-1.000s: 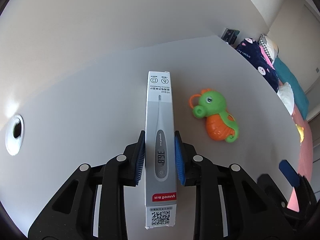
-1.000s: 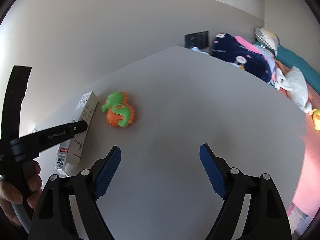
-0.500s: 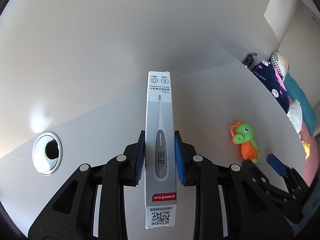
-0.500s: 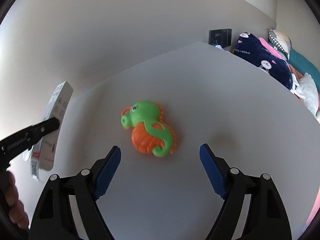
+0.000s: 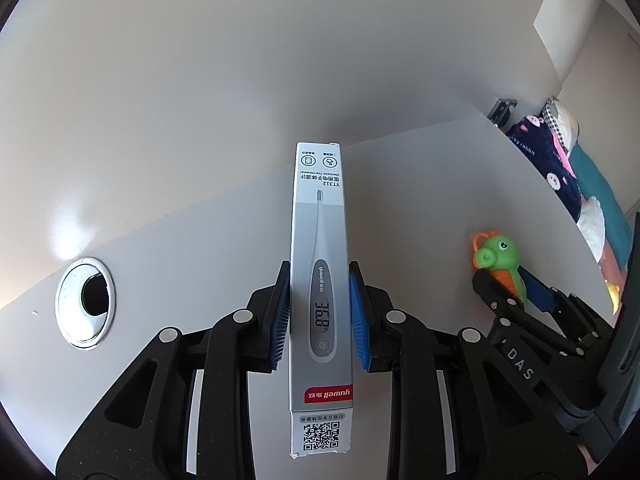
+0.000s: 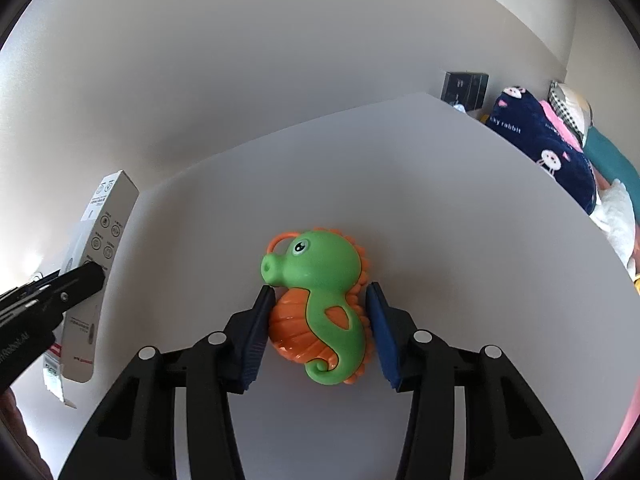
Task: Collect trash
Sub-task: 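Carry the thermometer box and green seahorse over the black bin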
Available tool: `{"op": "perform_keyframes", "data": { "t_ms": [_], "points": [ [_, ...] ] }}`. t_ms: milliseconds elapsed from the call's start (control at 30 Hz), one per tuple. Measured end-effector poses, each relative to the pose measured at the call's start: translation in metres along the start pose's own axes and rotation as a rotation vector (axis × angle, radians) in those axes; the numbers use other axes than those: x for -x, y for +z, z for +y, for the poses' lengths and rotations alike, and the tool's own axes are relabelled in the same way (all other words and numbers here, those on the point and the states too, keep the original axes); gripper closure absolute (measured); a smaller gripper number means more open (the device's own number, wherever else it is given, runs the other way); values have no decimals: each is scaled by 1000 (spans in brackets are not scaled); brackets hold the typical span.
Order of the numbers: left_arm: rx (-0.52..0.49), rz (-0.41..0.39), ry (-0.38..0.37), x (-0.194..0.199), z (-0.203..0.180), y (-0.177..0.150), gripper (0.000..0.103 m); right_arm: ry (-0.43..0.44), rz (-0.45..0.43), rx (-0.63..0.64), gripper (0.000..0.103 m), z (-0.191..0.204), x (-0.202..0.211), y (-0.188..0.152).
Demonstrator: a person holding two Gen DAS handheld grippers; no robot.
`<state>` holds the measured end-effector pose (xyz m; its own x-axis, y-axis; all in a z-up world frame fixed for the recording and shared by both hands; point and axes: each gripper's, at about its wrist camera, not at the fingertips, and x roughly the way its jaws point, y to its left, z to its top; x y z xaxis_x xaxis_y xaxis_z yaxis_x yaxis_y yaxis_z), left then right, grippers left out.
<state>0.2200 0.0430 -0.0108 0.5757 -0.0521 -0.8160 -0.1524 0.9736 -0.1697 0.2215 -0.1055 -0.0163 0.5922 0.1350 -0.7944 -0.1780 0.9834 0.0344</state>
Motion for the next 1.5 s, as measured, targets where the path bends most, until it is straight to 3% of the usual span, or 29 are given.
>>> {"op": "perform_keyframes", "data": {
  "t_ms": [233, 600, 1500],
  "points": [
    [-33, 2, -8, -2, -10, -1, 76, 7, -14, -24, 55, -10, 10, -9],
    [-107, -19, -50, 23, -37, -22, 76, 31, -62, -53, 55, -31, 57, -23],
    [-208, -50, -110, 91, -83, -83, 76, 27, -122, -115, 55, -64, 160, -104]
  ]
}}
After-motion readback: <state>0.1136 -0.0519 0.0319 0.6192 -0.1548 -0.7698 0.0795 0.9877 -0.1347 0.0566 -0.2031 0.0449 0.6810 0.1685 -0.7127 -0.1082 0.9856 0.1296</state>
